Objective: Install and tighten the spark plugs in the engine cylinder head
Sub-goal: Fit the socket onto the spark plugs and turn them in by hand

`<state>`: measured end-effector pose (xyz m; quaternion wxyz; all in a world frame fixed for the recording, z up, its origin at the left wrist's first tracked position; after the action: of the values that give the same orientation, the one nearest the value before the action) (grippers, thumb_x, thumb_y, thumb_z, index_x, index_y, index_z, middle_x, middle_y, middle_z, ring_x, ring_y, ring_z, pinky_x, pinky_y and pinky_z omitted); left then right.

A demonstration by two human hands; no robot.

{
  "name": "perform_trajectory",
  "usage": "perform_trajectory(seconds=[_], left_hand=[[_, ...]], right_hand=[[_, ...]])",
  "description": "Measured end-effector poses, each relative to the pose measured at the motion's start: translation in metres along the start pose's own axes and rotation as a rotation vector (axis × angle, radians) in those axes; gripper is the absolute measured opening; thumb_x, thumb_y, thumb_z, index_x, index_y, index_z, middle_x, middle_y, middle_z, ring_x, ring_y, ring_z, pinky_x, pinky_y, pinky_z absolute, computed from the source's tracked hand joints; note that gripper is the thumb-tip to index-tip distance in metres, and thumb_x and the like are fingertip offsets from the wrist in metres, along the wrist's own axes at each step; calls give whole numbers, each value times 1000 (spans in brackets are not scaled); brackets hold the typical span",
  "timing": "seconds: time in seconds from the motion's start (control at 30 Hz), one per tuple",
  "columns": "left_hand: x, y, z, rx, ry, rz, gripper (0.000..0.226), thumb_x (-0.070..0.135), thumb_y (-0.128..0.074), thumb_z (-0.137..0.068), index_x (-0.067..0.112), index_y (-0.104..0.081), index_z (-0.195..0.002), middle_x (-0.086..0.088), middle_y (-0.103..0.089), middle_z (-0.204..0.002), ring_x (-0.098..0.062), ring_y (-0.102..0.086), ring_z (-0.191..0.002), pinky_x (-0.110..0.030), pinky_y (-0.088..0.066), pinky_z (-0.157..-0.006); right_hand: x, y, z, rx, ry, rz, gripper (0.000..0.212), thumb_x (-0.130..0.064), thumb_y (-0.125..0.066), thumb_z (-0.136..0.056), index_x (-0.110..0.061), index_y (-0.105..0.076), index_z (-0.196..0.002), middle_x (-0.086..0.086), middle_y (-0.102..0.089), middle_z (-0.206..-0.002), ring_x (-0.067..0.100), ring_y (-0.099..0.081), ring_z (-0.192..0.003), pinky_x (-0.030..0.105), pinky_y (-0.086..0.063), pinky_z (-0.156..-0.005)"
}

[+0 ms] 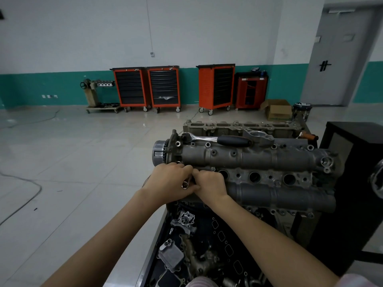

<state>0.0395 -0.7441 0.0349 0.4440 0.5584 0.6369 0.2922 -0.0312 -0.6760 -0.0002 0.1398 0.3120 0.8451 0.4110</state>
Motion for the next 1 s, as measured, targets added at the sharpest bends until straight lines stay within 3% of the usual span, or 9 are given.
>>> perform_trajectory(seconds=[0.1, 0.2, 0.27, 0.37, 0.47, 0.63, 0.77, 0.9, 1.0], left_hand=[[-2, -1, 2, 5, 47, -47, 34, 59, -40, -89, 27, -37, -75, 7, -59, -74, -13, -58, -68, -25, -24, -48], [-1, -6, 3, 12, 69, -63, 34, 55, -38, -91, 27, -39, -73, 7, -60, -72, -14, -59, -66, -25, -27, -48], [-1, -5, 2, 17, 61, -41, 29, 50, -41, -91, 26, -44, -76, 5, -62, -76, -15, -60, -70, -25, -31, -50], [-3, -3, -1, 9, 32, 12, 18, 40, -48, -89, 23, -49, -83, 6, -60, -81, -16, -58, -74, -24, -33, -52], [0, -3, -1, -26, 32, 73, 16, 33, -49, -86, 26, -34, -84, 6, -59, -85, -17, -57, -77, -26, -33, -52], [-4, -4, 1, -29, 112, 45, 38, 60, -43, -85, 26, -42, -69, 8, -52, -69, -10, -48, -59, -23, -22, -44], [-1, -3, 5, 30, 56, -23, 32, 49, -43, -90, 22, -55, -77, 5, -60, -79, -14, -59, -73, -24, -19, -45], [0, 2, 6, 59, 37, 27, 16, 37, -52, -83, 21, -50, -86, 6, -58, -83, -17, -59, -77, -24, -21, -46], [2, 3, 6, 68, 40, 60, 26, 42, -57, -80, 22, -41, -79, 7, -58, -75, -16, -57, -64, -20, -11, -43]], right_hand=[[1, 6, 1, 41, -48, -7, 23, -21, -81, -48, -15, -59, -53, 0, -54, -41, 18, -52, -32, 13, -27, -37], [1, 7, 1, 78, -53, -45, 35, -21, -87, -35, -13, -56, -48, 0, -51, -37, 19, -49, -28, 12, -28, -35], [4, 5, 2, 43, -70, -69, 33, -20, -85, -42, -8, -57, -54, 6, -55, -41, 23, -53, -32, 16, -30, -37], [3, -1, 1, 2, -33, -97, 25, -28, -65, -76, -3, -61, -80, 16, -66, -68, 32, -65, -60, 27, -32, -50], [3, -2, 3, 14, -22, -76, 24, -29, -59, -82, -6, -63, -85, 12, -67, -69, 31, -65, -61, 26, -31, -50], [3, 3, 2, 33, -39, -37, 23, -17, -82, -53, -12, -60, -57, 3, -58, -46, 22, -56, -37, 16, -29, -39], [2, 9, 2, 110, -38, -72, 34, -20, -86, -37, -13, -56, -50, 1, -52, -39, 20, -50, -29, 13, -28, -36], [5, 3, 3, 73, -68, -120, 30, -24, -80, -58, -6, -57, -60, 10, -58, -45, 27, -56, -36, 20, -27, -43], [4, -3, 1, 4, 1, -89, 19, -25, -62, -80, -7, -61, -81, 12, -67, -71, 30, -65, -63, 27, -30, -51]])
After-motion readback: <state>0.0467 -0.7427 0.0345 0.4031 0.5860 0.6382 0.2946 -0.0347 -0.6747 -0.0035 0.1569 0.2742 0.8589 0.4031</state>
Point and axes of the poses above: each hand's wrist, its own z-axis away from the middle knuckle, its own y-axis out of the back of the hand, x = y × z, the point moved 5 cm from there along -z, towards the middle knuckle
